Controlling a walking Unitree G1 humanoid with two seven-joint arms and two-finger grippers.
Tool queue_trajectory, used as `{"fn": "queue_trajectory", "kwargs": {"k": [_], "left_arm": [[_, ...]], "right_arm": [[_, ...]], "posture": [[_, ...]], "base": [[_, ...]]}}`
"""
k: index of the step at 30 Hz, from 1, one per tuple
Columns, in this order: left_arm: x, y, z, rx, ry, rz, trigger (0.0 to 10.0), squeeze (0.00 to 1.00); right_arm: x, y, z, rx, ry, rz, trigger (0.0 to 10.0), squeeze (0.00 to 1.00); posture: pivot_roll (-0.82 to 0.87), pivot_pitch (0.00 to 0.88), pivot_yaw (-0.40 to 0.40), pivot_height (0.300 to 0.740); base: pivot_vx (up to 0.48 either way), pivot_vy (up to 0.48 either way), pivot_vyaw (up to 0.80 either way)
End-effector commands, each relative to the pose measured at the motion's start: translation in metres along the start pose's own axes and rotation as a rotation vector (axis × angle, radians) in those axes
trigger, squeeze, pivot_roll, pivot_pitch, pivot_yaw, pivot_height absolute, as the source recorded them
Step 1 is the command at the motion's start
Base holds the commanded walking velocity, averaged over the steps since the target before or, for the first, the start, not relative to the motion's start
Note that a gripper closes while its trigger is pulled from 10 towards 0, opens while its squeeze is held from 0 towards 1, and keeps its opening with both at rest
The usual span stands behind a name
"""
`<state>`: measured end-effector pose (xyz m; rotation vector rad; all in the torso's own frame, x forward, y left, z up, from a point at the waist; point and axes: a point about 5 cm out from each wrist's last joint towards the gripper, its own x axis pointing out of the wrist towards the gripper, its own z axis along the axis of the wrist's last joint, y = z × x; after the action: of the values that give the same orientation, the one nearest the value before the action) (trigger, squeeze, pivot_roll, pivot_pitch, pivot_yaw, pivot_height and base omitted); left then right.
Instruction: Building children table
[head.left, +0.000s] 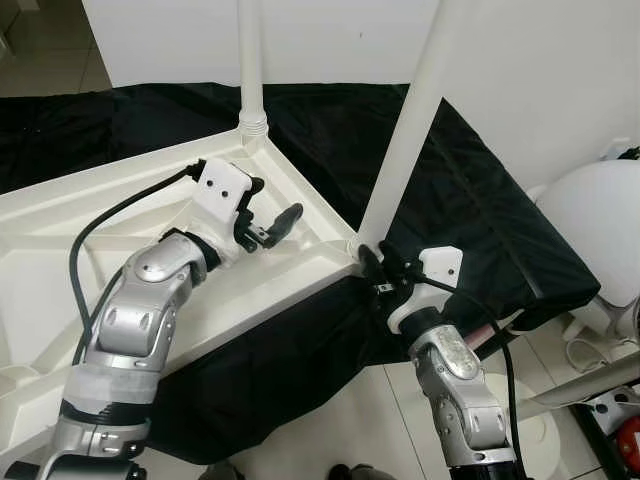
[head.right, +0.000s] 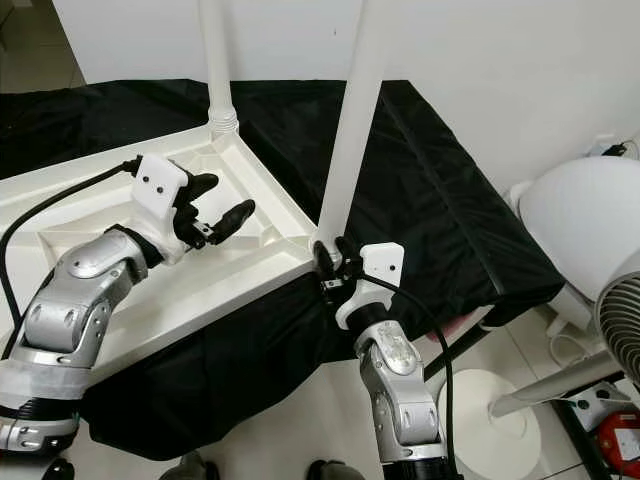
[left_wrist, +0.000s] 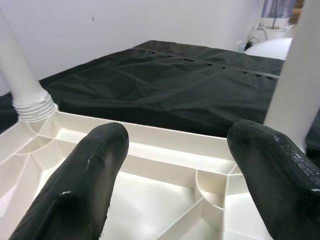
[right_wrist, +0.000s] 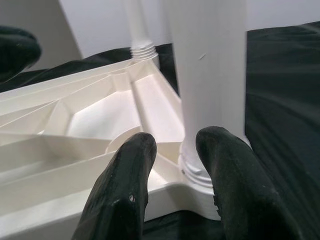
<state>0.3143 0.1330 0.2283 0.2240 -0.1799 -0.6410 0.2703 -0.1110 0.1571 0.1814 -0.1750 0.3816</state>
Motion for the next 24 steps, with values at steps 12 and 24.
{"fn": "queue_trajectory", "kwargs": {"k": [12,24], "left_arm": [[-0.003,0.01,-0.014,0.058,0.107,-0.042,10.0,0.0],[-0.01,0.025,-0.022,0.14,0.171,0.072,10.0,0.0]], "right_arm": [[0.014,-0.019,-0.007,0.02,0.09,0.193,10.0,0.0],[0.03,-0.04,-0.009,0.027,0.133,0.288,10.0,0.0]], "posture": [[0.09,0.137,-0.014,0.74],[0.11,0.135,-0.031,0.74]], "base": [[0.0,0.0,0.0],[0.0,0.0,0.0]]}}
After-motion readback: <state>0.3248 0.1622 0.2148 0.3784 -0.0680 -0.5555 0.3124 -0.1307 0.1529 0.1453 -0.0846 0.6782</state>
